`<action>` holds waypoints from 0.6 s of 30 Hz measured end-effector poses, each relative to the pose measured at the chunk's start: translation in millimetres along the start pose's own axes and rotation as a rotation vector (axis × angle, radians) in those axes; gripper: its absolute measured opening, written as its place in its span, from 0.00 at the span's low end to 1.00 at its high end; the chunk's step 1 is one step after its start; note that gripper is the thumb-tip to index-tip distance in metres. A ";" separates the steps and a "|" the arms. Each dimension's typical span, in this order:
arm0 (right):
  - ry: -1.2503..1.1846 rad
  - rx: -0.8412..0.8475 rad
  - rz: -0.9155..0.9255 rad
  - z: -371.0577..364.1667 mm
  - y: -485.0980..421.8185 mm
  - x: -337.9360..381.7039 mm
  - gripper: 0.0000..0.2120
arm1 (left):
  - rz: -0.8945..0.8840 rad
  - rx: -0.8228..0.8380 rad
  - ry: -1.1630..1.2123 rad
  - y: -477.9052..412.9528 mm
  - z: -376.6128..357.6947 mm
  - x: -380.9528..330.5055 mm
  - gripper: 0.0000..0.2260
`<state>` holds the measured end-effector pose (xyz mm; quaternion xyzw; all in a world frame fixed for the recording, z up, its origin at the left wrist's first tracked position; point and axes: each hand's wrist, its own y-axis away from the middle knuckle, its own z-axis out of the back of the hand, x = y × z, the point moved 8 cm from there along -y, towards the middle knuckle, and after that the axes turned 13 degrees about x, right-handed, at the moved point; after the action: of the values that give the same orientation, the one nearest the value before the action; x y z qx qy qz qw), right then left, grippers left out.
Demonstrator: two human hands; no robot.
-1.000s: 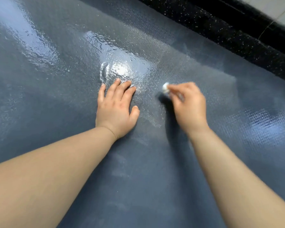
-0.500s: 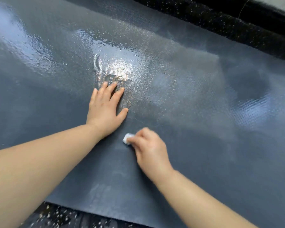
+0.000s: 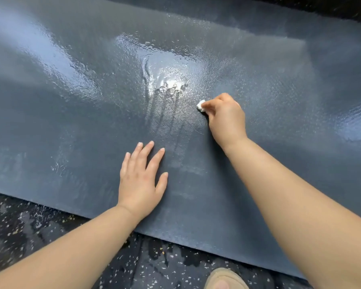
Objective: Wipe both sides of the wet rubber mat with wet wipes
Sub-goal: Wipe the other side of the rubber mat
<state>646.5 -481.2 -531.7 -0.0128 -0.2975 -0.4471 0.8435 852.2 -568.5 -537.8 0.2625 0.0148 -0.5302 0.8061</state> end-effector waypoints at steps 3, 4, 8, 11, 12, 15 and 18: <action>-0.005 0.060 0.177 -23.4 59.1 29.7 0.06 | -0.012 -0.016 0.016 2.2 -1.4 1.1 0.26; -0.021 0.085 0.242 -31.8 86.0 39.0 0.06 | -0.012 -0.025 0.020 3.7 -2.1 1.3 0.26; -0.081 0.311 0.381 -73.3 173.2 58.8 0.10 | 0.020 -0.060 0.046 10.5 -4.6 1.4 0.25; -0.146 0.360 0.395 -68.5 171.3 55.6 0.05 | 0.023 -0.090 0.048 16.7 -4.4 -0.2 0.22; -0.167 0.297 0.375 -55.1 156.7 50.2 0.05 | 0.024 -0.095 0.047 18.6 -4.5 -0.1 0.21; -0.163 -0.006 0.209 -1.7 94.8 18.3 0.06 | 0.038 -0.070 0.048 21.9 -7.5 1.7 0.22; -0.063 -0.047 0.061 20.1 46.1 -15.4 0.08 | 0.043 -0.047 0.047 22.9 -8.8 3.2 0.22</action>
<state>665.2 -436.3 -511.8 -0.0556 -0.3129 -0.4276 0.8463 875.6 -560.4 -537.0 0.2561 0.0408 -0.5061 0.8226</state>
